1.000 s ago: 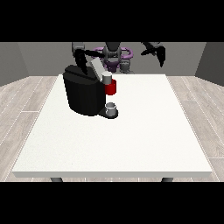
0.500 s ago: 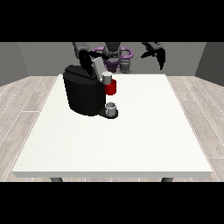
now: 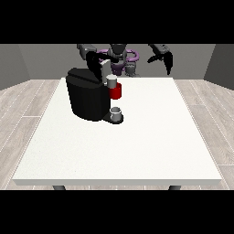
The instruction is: Insert the coffee pod into the coffee machine and close the lid
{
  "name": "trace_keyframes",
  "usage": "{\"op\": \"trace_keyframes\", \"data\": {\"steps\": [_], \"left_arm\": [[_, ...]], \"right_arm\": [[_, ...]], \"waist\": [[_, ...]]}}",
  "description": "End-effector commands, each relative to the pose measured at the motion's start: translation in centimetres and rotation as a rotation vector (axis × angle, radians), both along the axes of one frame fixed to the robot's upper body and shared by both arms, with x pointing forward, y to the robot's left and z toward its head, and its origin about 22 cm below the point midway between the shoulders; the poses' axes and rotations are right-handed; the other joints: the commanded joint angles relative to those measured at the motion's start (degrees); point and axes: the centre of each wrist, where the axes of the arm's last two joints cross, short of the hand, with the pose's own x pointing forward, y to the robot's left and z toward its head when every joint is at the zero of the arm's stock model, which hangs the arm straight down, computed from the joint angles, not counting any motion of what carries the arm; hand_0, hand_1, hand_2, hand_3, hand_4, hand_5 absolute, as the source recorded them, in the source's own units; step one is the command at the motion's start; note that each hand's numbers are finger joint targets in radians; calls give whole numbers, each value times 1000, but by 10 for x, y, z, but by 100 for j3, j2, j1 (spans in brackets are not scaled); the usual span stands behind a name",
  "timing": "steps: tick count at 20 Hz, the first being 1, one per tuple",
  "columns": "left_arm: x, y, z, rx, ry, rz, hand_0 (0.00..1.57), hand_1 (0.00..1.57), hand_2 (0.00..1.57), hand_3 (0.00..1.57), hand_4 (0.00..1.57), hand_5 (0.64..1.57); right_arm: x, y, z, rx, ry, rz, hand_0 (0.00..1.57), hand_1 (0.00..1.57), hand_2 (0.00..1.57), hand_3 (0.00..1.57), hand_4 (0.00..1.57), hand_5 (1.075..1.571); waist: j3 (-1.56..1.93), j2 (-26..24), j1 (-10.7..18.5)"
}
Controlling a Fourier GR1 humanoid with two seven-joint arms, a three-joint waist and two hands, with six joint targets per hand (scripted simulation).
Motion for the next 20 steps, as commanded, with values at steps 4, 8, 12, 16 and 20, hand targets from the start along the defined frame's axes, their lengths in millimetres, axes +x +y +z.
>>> {"op": "trace_keyframes", "data": {"steps": [4, 8, 12, 16, 20], "left_arm": [[4, -7, 6, 12, -65, -68, 0, 0, 0, 0, 331, 1571], [12, -15, 17, -15, -71, -82, 0, 0, 0, 0, 379, 1571], [21, -12, 28, 6, -75, -96, 0, 0, 0, 0, 398, 1571], [24, -30, 34, 5, -136, -156, 0, 0, 0, 0, 424, 1571], [26, -32, 32, -7, -120, -188, 0, 0, 0, 0, 399, 1571]], "right_arm": [[3, 38, 35, -55, -166, 109, 0, 0, 0, 0, 0, 1571], [7, 34, 67, -127, -196, 77, 0, 0, 0, 0, 82, 1571], [4, 45, 78, -152, -233, 67, 0, 0, 0, 0, 259, 1571], [4, 36, 107, -135, -245, 19, 0, 0, 0, 0, 96, 1571], [-4, 25, 128, -188, -262, -13, 0, 0, 0, 0, 87, 1571]], "waist": [[-61, 218, 442], [-61, 234, 810], [-59, 300, 937], [-59, 639, 1278], [-62, 682, 1541]]}}
